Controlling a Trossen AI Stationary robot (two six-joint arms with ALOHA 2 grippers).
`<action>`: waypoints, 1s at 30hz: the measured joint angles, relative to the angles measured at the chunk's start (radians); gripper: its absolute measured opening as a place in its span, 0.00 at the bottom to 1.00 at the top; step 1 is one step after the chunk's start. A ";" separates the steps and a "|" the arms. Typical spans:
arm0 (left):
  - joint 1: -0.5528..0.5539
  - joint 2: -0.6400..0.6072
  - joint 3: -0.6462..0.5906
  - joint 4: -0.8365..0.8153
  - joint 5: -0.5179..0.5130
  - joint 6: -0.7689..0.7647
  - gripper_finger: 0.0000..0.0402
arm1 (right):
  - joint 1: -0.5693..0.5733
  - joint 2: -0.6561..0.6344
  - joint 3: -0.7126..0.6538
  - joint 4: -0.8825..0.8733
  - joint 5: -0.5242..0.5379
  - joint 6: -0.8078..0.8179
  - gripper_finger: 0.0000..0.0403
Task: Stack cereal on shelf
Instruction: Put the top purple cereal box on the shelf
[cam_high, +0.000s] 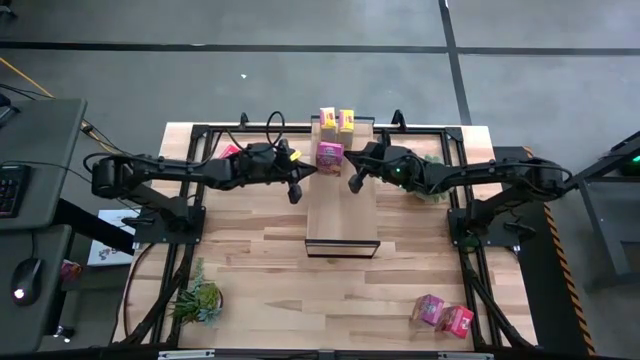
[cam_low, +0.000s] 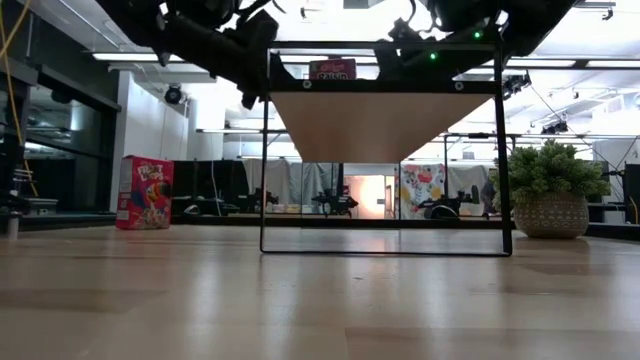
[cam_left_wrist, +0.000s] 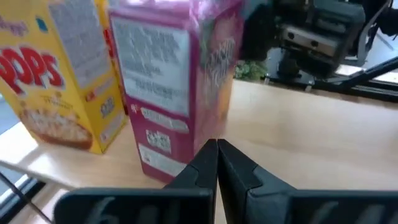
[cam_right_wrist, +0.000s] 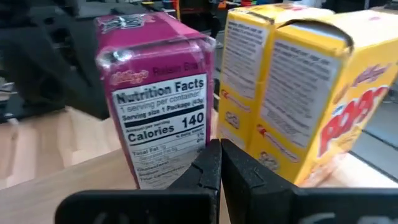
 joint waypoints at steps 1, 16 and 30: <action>0.004 0.004 0.000 0.006 -0.001 0.001 0.00 | 0.000 0.000 0.000 -0.001 -0.015 0.005 0.00; 0.102 0.097 0.000 0.106 0.013 0.012 0.00 | 0.001 0.000 0.000 0.004 -0.118 0.028 0.00; 0.125 0.119 0.000 0.145 0.046 0.012 0.00 | 0.001 0.000 0.000 0.004 -0.162 0.041 0.00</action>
